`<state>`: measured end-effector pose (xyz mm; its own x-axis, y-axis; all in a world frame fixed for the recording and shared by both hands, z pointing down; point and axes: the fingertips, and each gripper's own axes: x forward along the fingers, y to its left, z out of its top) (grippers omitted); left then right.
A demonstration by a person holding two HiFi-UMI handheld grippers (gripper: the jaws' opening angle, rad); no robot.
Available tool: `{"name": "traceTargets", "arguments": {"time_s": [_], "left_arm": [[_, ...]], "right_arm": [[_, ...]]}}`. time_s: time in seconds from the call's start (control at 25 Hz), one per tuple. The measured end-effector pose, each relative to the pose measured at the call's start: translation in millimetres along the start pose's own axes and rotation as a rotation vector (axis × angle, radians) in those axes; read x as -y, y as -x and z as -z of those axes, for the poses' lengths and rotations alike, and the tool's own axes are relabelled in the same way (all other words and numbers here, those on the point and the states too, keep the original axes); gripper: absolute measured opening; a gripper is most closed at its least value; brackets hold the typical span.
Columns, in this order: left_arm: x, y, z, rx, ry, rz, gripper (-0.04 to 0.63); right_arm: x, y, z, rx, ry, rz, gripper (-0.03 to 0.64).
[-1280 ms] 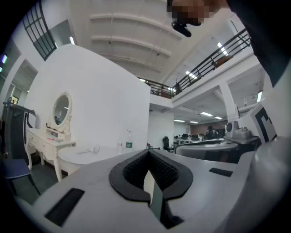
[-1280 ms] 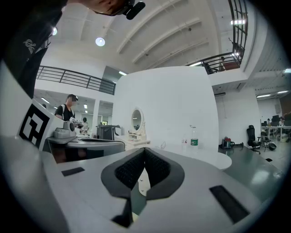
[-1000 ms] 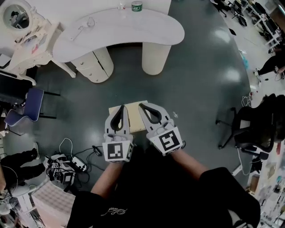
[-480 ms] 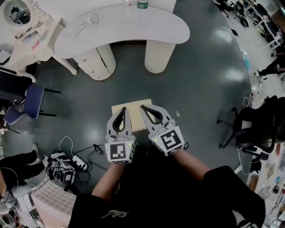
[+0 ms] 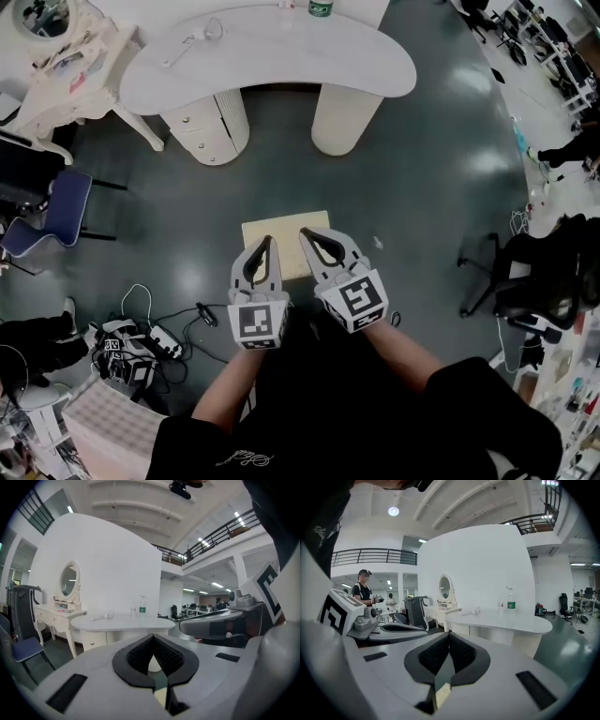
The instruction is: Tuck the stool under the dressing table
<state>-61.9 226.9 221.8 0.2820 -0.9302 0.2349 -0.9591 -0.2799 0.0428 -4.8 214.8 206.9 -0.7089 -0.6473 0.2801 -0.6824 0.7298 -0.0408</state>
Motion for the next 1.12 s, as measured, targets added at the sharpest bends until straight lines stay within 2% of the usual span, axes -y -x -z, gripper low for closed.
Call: {"name": "traceTargets", "arguments": {"time_s": [0.36,0.64,0.88,1.12], "left_arm": [[-35,0,32,-0.089,-0.001,0.010,0.002],[-51,4,51,-0.119,0.023,0.013,0.000],[-51,-6,59,-0.137,0.039,0.009,0.000],[-49,-26,76,-0.191,0.051,-0.010,0.001]], "right_arm": [[-29,-35,21,-0.072,-0.030,-0.023,0.006],[-44,-52,28,-0.097,-0.041,-0.026,0.006],[-37,-57,36,-0.119,-0.045,-0.040,0.006],[-22,-70,52,-0.154,-0.070,-0.082,0.006]]}}
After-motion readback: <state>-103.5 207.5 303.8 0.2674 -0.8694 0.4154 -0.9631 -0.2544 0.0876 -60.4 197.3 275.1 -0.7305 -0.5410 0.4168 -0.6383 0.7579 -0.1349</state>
